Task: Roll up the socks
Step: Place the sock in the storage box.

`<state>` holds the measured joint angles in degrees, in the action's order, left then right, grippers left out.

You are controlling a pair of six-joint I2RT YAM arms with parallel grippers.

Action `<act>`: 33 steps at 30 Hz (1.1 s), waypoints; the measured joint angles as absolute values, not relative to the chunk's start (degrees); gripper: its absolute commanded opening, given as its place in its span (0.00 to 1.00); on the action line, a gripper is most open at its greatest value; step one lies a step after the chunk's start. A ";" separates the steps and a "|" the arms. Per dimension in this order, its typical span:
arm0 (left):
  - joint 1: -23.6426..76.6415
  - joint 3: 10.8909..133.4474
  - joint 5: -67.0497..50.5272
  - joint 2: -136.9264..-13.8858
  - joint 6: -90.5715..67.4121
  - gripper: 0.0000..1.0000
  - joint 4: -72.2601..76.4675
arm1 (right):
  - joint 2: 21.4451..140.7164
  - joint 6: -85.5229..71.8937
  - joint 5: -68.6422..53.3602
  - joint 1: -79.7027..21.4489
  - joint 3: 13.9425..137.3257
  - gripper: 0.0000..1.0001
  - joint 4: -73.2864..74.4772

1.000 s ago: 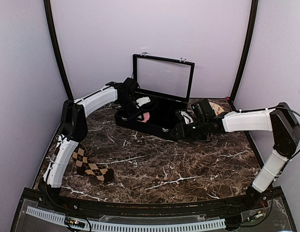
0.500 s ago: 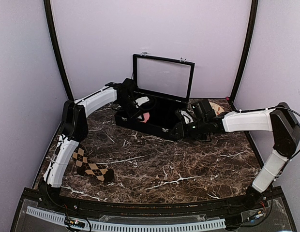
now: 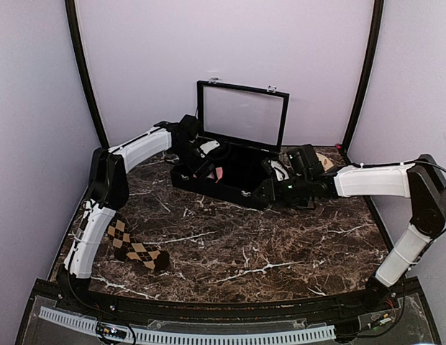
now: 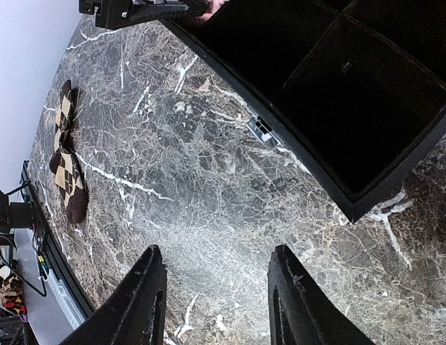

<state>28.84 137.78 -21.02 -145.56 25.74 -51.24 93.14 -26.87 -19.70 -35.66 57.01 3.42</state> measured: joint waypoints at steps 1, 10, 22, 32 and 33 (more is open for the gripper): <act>28.84 137.69 -21.02 -145.47 25.63 0.80 -51.20 | 93.10 -26.89 -19.70 -35.66 56.84 0.45 3.27; 28.95 136.49 -19.73 -144.59 24.32 0.80 -50.57 | 90.83 -27.09 -19.75 -35.66 55.46 0.45 2.46; 29.06 134.54 -17.98 -142.56 23.64 0.75 -50.41 | 90.74 -27.14 -19.75 -35.68 55.46 0.45 1.65; 29.15 133.82 -17.06 -141.36 23.75 0.77 -50.70 | 90.74 -27.55 -19.97 -36.01 55.46 0.45 1.23; 29.15 133.78 -17.04 -141.29 23.73 0.77 -50.72 | 90.74 -27.55 -19.97 -36.01 55.46 0.45 1.21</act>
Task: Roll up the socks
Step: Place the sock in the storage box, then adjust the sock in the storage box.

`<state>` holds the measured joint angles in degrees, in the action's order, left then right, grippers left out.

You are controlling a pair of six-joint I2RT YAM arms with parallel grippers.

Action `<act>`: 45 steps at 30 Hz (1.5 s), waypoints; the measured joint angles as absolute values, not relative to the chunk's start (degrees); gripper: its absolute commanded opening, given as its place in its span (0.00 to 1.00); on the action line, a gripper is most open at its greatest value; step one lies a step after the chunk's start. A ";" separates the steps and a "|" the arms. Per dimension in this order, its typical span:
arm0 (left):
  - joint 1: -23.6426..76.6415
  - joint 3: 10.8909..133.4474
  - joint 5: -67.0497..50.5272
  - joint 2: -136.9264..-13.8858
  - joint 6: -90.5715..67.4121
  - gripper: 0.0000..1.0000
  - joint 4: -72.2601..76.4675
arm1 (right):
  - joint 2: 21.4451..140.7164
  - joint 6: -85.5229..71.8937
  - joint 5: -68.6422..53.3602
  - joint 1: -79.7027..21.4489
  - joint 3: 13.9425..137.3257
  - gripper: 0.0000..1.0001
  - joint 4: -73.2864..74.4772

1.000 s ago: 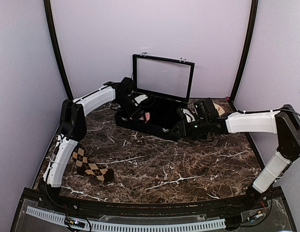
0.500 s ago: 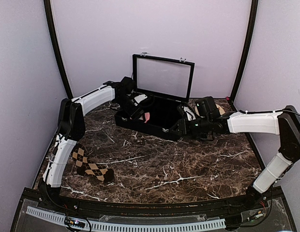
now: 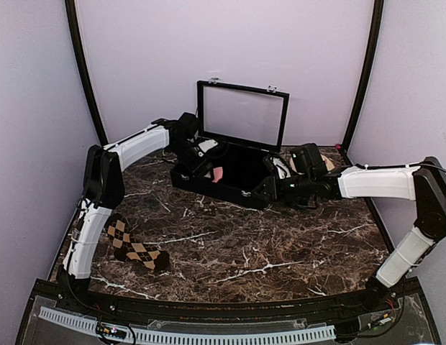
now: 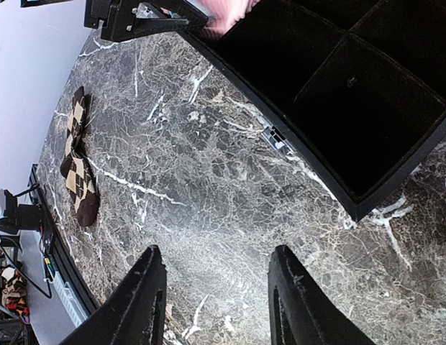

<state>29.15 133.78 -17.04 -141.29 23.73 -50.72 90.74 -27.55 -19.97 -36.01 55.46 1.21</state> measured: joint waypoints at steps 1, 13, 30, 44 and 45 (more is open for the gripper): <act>29.15 133.73 -16.99 -141.18 23.73 0.77 -50.76 | 90.74 -27.55 -19.99 -36.01 55.46 0.45 1.21; 29.15 132.66 -15.59 -137.40 23.53 0.72 -50.33 | 90.74 -27.75 -20.69 -36.10 55.44 0.45 0.43; 29.15 128.05 -16.49 -135.17 23.94 0.40 -46.15 | 90.72 -28.45 -21.04 -36.12 54.92 0.45 -0.89; 29.15 128.11 -17.98 -138.89 23.99 0.37 -44.49 | 90.74 -28.67 -21.23 -36.12 54.92 0.45 -1.10; 29.15 128.20 -18.02 -139.02 24.01 0.34 -44.45 | 90.74 -28.67 -21.23 -36.12 54.92 0.45 -1.13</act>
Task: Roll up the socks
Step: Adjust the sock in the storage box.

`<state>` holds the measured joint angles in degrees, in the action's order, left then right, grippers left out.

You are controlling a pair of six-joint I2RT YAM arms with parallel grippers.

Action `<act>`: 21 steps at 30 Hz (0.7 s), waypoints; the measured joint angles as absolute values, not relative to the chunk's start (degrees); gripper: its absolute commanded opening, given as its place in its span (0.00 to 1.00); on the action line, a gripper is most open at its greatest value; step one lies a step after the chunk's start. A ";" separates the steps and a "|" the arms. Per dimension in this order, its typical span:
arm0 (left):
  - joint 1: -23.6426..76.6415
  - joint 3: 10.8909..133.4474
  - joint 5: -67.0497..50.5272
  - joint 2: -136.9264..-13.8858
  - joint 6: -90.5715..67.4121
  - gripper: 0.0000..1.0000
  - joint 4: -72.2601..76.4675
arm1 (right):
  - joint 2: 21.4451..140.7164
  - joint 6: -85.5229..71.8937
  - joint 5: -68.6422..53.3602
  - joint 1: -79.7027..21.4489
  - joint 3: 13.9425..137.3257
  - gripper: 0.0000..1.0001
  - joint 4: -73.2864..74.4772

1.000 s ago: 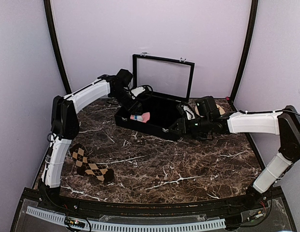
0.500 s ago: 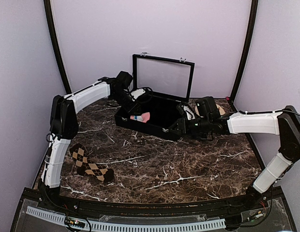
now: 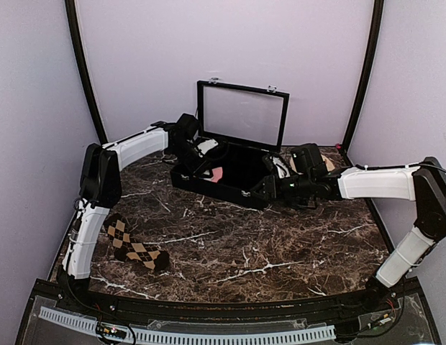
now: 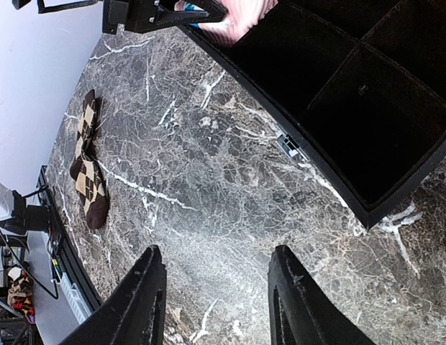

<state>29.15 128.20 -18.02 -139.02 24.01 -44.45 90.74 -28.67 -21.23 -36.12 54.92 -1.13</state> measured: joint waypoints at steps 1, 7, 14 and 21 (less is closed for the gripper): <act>29.15 128.27 -18.04 -139.06 24.08 0.29 -44.42 | 90.74 -28.67 -21.26 -36.12 54.92 0.45 -1.17; 29.17 129.19 -18.11 -140.20 24.95 0.00 -44.75 | 91.00 -28.67 -21.26 -36.12 54.94 0.45 -1.41; 29.17 130.93 -18.20 -141.69 25.32 0.00 -45.98 | 92.88 -28.67 -21.37 -36.12 54.94 0.45 -1.58; 29.15 136.38 -18.15 -145.77 25.52 0.00 -49.39 | 93.45 -28.67 -21.71 -36.12 54.94 0.45 -1.74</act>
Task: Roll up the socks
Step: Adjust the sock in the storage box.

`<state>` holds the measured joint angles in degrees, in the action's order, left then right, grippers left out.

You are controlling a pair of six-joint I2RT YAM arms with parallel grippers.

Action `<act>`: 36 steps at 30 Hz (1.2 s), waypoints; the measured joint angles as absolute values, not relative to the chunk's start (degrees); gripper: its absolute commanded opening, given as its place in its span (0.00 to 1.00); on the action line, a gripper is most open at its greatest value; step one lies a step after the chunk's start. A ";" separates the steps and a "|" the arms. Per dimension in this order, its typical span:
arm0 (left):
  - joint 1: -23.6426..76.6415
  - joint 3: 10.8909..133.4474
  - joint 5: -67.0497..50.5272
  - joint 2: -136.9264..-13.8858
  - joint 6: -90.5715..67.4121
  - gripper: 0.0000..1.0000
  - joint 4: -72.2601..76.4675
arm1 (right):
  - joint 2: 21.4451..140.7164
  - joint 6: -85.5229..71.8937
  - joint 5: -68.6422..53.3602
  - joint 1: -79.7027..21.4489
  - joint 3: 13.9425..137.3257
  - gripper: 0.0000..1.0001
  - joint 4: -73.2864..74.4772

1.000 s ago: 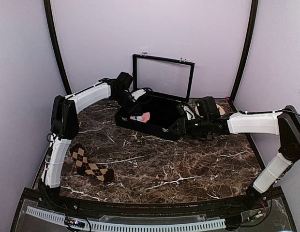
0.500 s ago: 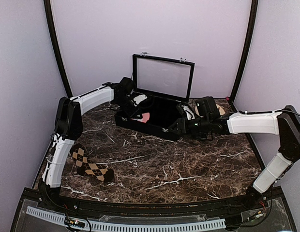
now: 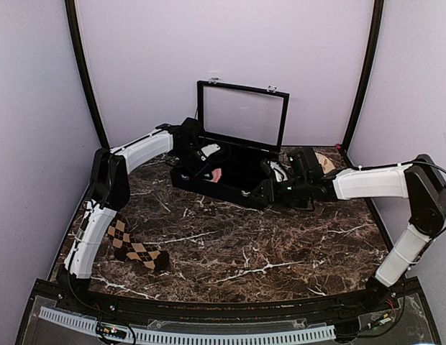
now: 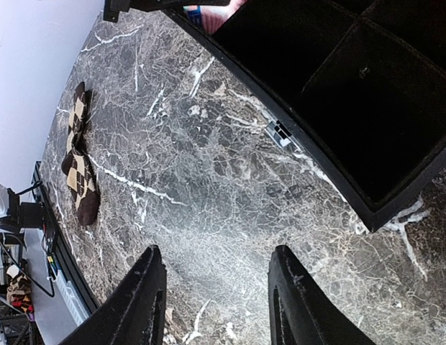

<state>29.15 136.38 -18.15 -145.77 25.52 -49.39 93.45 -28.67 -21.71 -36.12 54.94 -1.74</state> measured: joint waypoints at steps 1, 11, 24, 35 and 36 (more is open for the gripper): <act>29.12 137.01 -18.15 -146.15 25.52 0.00 -49.87 | 93.62 -28.64 -21.76 -36.12 54.94 0.45 -1.74; 29.15 140.31 -18.15 -148.18 25.47 0.00 -52.34 | 95.18 -28.64 -22.35 -36.12 55.24 0.45 -1.74; 29.47 138.87 -15.59 -146.98 23.53 0.50 -50.19 | 95.74 -28.64 -22.72 -36.12 55.61 0.45 -1.80; 29.41 137.78 -18.48 -145.91 21.17 0.52 -49.32 | 93.36 -28.67 -22.68 -36.12 55.18 0.45 -2.15; 29.43 137.78 -18.76 -145.73 20.93 0.52 -49.60 | 93.32 -28.67 -22.68 -36.12 55.16 0.45 -2.22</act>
